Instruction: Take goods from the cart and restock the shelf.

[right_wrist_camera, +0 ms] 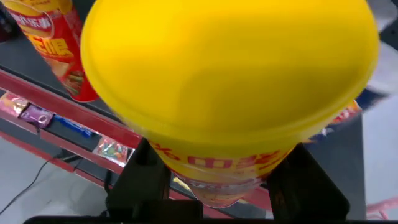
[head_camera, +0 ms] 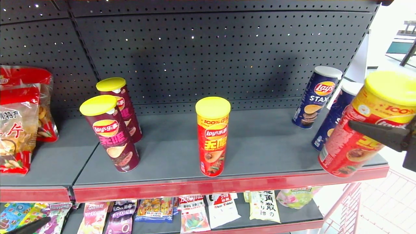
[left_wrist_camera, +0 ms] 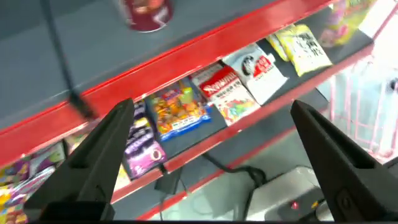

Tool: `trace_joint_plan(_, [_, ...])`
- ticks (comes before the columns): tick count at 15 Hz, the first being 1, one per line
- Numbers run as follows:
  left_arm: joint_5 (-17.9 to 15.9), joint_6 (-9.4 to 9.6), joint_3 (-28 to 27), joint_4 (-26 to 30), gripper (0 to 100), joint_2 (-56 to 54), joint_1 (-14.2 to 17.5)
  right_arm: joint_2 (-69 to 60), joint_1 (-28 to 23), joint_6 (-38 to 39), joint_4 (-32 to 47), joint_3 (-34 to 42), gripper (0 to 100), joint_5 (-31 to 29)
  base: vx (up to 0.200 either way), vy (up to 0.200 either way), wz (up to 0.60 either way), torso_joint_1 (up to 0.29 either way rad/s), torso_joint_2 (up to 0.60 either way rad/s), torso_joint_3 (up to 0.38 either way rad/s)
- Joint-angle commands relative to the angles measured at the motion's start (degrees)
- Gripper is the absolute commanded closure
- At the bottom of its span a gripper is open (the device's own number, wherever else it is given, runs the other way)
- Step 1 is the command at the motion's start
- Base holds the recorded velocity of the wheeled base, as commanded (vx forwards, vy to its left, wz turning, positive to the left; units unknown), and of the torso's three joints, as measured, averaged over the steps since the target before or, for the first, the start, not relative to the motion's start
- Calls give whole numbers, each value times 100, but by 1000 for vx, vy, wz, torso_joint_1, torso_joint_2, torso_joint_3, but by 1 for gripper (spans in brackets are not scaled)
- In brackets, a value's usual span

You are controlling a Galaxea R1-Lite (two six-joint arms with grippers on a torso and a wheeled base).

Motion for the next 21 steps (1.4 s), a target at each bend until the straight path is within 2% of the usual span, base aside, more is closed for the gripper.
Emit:
trace_joint_plan(1, [390, -40, -129, 537, 0, -1188, 18, 882, 64, 12, -227, -474, 100, 195, 0, 0, 0, 0, 0, 0])
trace_joint_plan(2, [531, -49, -111, 642, 0, -1337, 18, 1207, 73, 3, -368, -685, 100, 247, 0, 0, 0, 0, 0, 0])
trace_joint_plan(6, [575, -49, -67, 1152, 0, -1918, 18, 2297, 319, 74, -931, -1239, 100, 458, 0, 0, 0, 0, 0, 0])
trace_joint_plan(8, [663, -49, -58, 1284, 0, -2049, 18, 2640, 398, 144, -957, -1502, 100, 731, 0, 0, 0, 0, 0, 0])
trace_joint_plan(11, [821, -49, 3, 1460, 0, -2357, 18, 3545, 407, 329, -992, -2645, 100, 590, 0, 0, 0, 0, 0, 0])
trace_joint_plan(12, [874, -49, 21, 1486, 0, -2427, 18, 3800, 389, 337, -1018, -2847, 100, 757, 0, 0, 0, 0, 0, 0])
trace_joint_plan(15, [962, -49, 21, 1495, 0, -2454, 18, 4371, 336, 320, -1634, -3014, 100, 907, 0, 0, 0, 0, 0, 0])
trace_joint_plan(21, [1032, -49, 21, 1495, 0, -2506, 18, 4793, 450, 346, -1449, -3550, 100, 1012, 0, 0, 0, 0, 0, 0])
